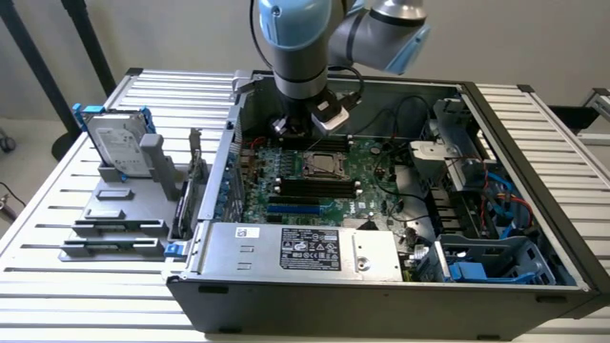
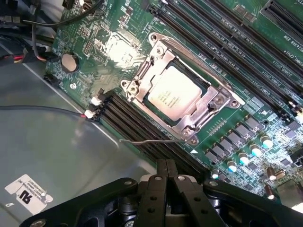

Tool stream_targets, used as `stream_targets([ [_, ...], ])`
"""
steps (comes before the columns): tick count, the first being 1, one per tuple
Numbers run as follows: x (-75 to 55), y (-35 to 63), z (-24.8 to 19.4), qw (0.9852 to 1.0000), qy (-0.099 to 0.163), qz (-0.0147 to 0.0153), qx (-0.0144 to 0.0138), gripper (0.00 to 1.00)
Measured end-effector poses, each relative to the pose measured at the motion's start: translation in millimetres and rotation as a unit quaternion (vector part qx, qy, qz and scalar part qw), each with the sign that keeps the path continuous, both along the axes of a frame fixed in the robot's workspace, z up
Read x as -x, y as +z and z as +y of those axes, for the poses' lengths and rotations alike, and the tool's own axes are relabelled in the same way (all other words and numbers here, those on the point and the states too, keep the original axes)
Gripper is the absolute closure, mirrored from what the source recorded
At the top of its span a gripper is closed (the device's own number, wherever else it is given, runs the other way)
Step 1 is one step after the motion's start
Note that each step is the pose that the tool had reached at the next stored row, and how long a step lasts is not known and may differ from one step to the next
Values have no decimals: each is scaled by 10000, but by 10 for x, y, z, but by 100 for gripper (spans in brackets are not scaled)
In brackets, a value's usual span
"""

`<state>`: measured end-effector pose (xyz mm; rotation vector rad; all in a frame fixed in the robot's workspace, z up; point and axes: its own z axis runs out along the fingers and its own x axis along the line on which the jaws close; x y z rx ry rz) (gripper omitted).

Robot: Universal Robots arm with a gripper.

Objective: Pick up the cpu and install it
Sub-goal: 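Install the first cpu locking lever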

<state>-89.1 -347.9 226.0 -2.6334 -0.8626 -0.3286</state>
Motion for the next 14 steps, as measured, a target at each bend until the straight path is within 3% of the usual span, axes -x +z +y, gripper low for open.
stream_targets([
  [2, 0, -9, 47, 9999, 0, -29, 104, 89],
  [6, 0, -30, 71, 9997, 6, -133, 226, 89],
  [9, -1, -67, 79, 9995, 21, -173, 254, 89],
  [14, 2, -117, 93, 9993, 164, -189, 267, 89],
])
